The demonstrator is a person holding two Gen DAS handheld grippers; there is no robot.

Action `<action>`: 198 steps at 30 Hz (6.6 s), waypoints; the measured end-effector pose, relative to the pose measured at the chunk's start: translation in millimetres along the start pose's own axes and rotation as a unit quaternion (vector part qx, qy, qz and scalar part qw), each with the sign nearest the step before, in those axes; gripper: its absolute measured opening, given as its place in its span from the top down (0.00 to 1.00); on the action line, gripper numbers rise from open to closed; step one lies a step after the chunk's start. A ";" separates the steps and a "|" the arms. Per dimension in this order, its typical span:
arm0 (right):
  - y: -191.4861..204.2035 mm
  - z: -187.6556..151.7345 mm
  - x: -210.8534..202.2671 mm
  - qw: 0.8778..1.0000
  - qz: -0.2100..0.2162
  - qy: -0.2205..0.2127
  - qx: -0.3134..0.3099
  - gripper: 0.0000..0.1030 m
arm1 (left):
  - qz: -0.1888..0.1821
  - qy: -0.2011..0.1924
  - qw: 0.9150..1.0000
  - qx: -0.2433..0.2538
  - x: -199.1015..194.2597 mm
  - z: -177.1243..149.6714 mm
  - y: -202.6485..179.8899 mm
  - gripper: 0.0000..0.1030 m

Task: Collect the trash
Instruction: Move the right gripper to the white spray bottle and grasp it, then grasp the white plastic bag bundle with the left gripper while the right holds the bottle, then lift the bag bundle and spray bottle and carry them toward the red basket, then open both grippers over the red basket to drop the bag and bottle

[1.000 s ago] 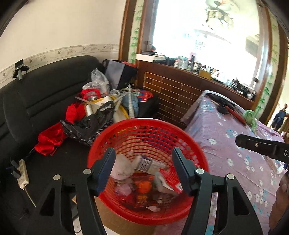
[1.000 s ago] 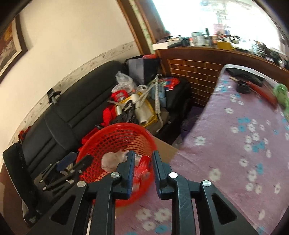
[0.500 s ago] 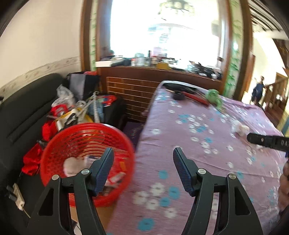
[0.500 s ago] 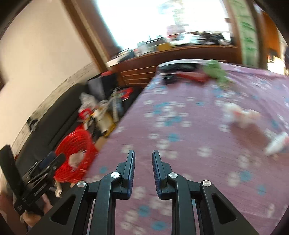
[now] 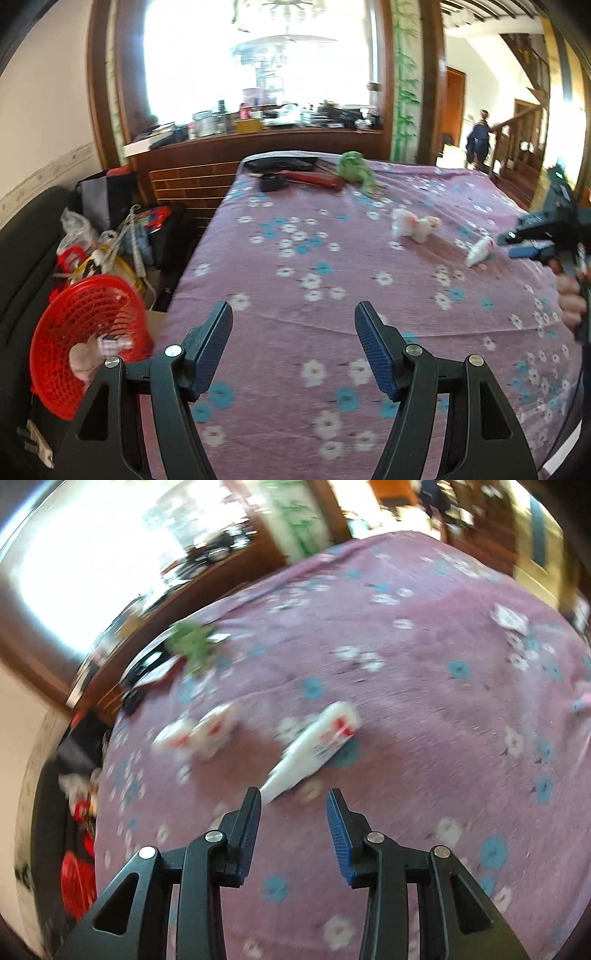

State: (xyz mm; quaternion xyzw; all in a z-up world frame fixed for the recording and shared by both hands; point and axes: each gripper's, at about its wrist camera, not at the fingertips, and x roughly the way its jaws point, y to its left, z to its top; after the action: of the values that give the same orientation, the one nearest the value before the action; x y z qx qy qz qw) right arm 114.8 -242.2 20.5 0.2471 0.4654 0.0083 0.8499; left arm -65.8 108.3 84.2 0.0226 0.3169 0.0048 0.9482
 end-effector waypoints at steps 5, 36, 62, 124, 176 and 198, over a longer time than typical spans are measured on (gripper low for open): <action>-8.9 16.3 30.3 0.999 -0.008 0.034 0.021 0.61 | -0.021 0.011 1.000 0.014 8.1 4.9 -17.8 0.34; -43.0 29.0 4.5 0.994 0.070 -0.076 0.047 0.68 | -0.157 0.123 0.972 0.126 222.0 143.5 -185.9 0.28; -1.8 17.2 -1.5 0.993 0.050 -0.097 -0.048 0.68 | -0.104 0.086 0.989 0.068 188.5 89.4 -155.9 0.70; 64.1 -22.7 10.5 0.974 0.061 -0.091 -0.200 0.68 | -0.007 -0.002 0.999 0.049 141.6 69.1 -123.0 0.70; 186.5 -170.6 -47.3 0.933 0.176 -0.030 -0.313 0.68 | 0.114 -0.055 0.990 -0.061 -24.3 -5.2 46.0 0.69; 284.1 -217.0 -28.7 0.902 0.193 0.015 -0.386 0.68 | 0.160 -0.045 0.976 -0.138 -34.7 -32.0 146.5 0.69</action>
State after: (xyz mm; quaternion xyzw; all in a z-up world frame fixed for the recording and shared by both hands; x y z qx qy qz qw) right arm -12.7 89.6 68.1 -0.0150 0.3818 0.3552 0.8531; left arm -111.9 255.1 86.2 -0.0575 0.2623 0.1990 0.9425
